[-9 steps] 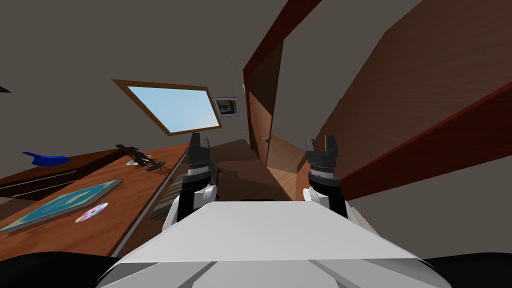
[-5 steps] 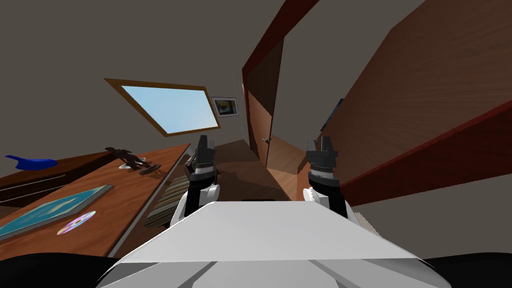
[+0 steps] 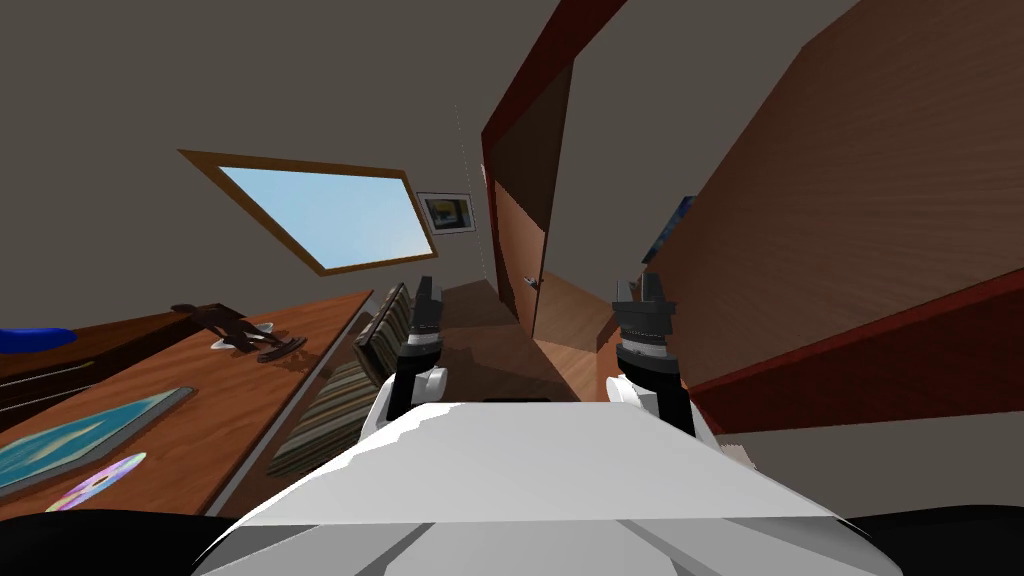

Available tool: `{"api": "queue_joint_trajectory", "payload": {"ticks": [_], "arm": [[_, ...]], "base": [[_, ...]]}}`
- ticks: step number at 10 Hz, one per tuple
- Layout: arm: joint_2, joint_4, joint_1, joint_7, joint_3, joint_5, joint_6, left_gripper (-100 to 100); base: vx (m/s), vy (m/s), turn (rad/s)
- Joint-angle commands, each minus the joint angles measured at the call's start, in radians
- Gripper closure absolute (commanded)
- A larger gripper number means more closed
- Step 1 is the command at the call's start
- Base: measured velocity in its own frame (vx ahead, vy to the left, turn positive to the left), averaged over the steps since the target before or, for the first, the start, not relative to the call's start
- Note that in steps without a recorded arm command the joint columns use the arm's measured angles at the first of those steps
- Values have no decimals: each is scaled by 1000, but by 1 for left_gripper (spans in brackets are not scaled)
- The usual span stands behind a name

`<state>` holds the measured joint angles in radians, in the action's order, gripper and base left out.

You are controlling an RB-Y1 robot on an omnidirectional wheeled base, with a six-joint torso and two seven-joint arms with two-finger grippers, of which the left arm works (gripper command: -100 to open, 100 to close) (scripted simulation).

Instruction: Push the door open

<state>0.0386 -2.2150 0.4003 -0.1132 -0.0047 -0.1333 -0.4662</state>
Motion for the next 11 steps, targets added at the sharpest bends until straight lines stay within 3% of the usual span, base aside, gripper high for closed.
{"api": "queue_joint_trajectory", "payload": {"ticks": [1, 2, 11], "arm": [[6, 31, -13, 9, -11, -4, -7, -100], [12, 69, -26, 20, -25, -9, -16, -100], [38, 265, -96, 77, -98, -35, -63, -100]], "base": [[80, 16, -22], [105, 28, -46], [98, 23, -29]]}}
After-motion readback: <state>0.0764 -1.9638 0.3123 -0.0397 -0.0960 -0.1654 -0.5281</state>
